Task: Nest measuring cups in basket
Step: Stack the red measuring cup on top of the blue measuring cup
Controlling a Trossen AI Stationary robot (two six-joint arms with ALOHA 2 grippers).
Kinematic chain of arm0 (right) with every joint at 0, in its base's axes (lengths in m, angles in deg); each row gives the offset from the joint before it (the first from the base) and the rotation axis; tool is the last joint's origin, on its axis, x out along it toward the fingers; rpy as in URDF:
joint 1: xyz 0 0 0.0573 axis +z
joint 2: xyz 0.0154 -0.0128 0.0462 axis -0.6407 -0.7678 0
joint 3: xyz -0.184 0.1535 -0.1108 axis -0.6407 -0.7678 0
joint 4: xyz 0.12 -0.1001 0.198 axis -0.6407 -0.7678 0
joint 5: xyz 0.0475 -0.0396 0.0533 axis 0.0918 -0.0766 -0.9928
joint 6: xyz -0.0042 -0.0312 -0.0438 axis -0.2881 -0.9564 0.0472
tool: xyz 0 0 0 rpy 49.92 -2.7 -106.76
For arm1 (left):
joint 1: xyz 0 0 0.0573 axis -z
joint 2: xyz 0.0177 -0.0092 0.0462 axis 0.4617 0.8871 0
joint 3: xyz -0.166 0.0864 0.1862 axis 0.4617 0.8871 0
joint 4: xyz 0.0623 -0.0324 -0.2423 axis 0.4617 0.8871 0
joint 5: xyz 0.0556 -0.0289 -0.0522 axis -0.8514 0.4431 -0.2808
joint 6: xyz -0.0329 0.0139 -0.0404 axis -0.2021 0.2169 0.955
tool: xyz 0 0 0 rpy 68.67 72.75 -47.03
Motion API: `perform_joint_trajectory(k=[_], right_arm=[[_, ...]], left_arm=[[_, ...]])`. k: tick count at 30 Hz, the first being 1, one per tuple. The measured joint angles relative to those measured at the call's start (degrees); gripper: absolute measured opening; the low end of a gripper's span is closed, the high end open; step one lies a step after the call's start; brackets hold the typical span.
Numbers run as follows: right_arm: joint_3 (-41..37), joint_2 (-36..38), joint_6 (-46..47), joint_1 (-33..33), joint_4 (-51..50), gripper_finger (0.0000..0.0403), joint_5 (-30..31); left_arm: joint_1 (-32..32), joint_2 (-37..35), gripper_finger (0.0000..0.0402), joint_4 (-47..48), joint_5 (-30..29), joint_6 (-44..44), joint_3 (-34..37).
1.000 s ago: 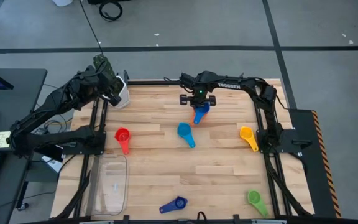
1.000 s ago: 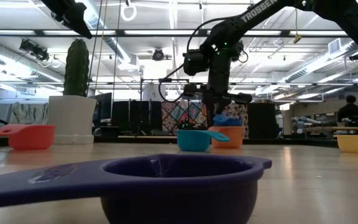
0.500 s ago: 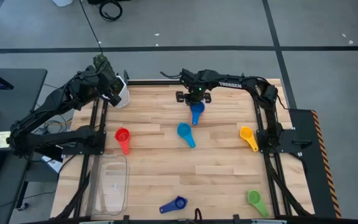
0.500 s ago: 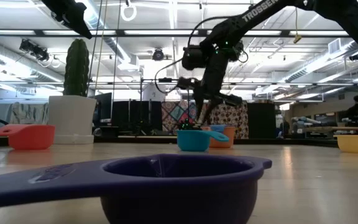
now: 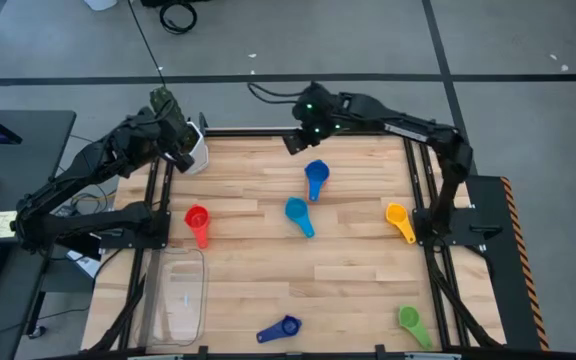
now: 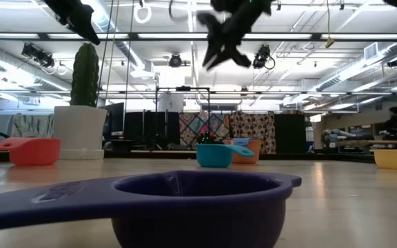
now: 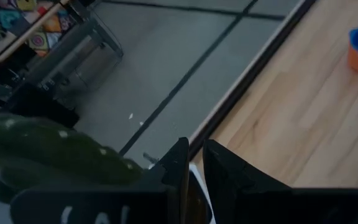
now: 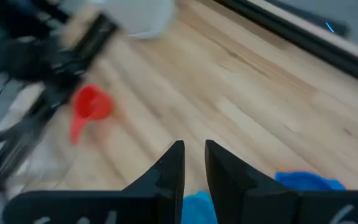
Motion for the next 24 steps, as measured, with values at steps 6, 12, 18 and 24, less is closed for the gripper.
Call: perform_joint_trajectory(k=[6, 12, 18, 24], right_arm=[[0.1, 4.5, -1.1, 2.8, 0.5, 0.0067, -3.3], [0.1, 7.4, -7.9, 3.2, 0.4, 0.0067, -13.5], [0.0, 11.2, -24.5, 3.2, 0.0, 0.0067, -23.3], [0.0, 15.3, -33.7, 3.2, -0.9, 0.0067, -21.6]], left_arm=[[0.0, 0.0, 0.0052, 2.1, 4.4, 1.5, 0.0], [0.1, 0.0, 0.0052, 4.6, 17.9, 11.1, 0.0], [0.1, 0.0, 0.0052, 14.7, 22.8, 29.1, 0.0], [1.0, 0.0, 0.0052, 25.3, 27.8, 41.6, 0.0]])
